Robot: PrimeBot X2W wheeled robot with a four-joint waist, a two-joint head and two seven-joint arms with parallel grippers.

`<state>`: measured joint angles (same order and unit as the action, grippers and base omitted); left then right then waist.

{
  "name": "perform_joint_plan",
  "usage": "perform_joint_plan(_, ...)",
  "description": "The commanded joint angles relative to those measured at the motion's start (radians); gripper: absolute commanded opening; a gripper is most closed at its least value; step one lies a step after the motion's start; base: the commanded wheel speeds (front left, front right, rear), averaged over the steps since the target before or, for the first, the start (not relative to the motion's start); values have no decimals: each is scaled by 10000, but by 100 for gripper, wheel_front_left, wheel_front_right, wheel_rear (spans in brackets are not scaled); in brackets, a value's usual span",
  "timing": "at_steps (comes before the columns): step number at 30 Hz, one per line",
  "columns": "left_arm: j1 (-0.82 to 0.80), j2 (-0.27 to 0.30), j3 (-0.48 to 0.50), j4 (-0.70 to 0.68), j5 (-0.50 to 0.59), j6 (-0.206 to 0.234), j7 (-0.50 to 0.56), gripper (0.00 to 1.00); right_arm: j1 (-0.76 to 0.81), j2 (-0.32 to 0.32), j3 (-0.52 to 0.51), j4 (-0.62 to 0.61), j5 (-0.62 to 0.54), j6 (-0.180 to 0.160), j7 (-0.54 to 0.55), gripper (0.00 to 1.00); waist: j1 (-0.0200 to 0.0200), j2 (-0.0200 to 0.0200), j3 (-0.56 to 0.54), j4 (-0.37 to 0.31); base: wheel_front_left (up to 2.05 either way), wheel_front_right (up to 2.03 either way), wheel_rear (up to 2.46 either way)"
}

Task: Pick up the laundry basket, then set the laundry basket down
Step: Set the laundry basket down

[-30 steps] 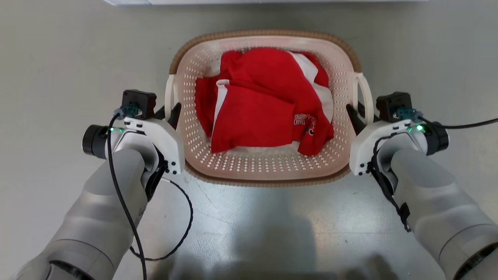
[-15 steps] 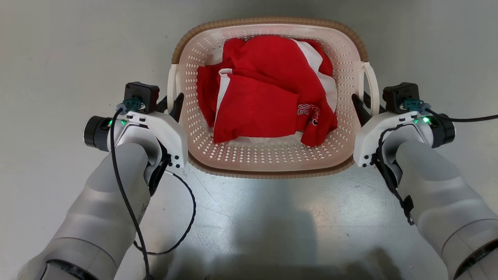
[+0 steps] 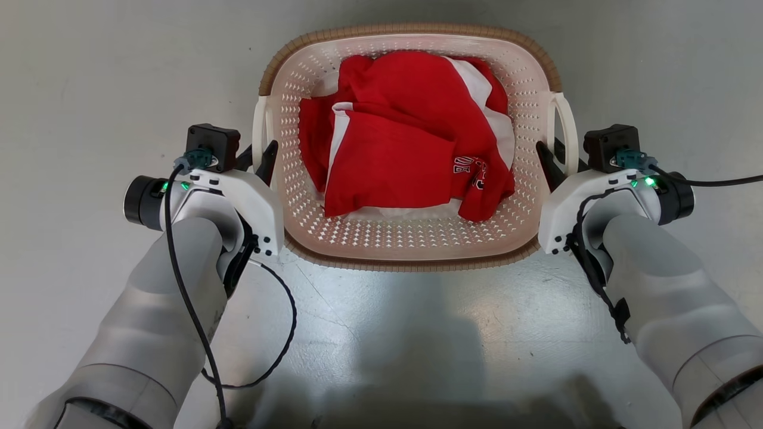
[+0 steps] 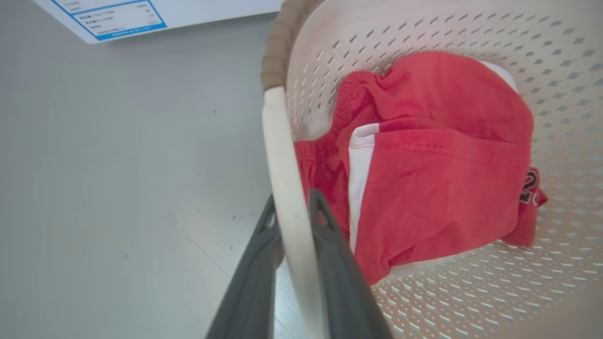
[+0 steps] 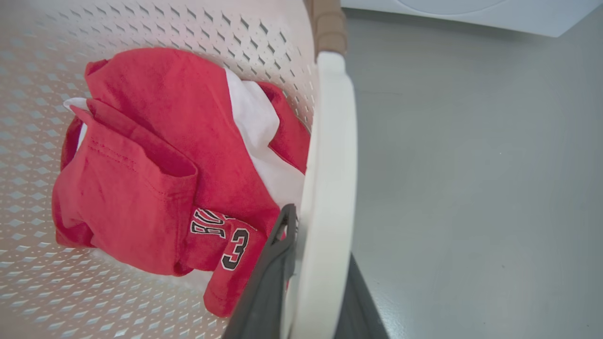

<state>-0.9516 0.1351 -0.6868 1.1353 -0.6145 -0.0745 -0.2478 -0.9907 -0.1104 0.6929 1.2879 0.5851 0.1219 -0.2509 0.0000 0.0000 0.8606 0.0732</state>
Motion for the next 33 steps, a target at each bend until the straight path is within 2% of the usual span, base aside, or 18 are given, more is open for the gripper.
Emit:
perform_joint_plan(1, -127, 420, 179, -47, 166, -41, -139, 0, 460, 229, 201, -83, -234, 88, -108, 0, 0, 0, 9, -10, 0, 0, 0)
perform_joint_plan(30, -237, 200, 863, 276, 856, -234, -139, 0, 477, 329, -531, -71, -844, 88, -108, 0, 0, 0, 149, 25, 0, 0, 0)
perform_joint_plan(31, -238, 194, 933, 266, 836, -217, -139, 5, 451, 301, -595, -69, -879, 88, -108, 18, 0, 0, 167, 27, 0, 0, 0)
perform_joint_plan(32, -244, 187, 971, 258, 846, -207, -139, 43, 421, 265, -677, -65, -929, 88, -108, 47, 0, 0, 188, 27, 0, 0, 0)
perform_joint_plan(33, -251, 176, 1001, 254, 865, -191, -139, 88, 406, 240, -745, -59, -992, 88, -108, 100, 0, 0, 209, 32, 0, 0, 0)
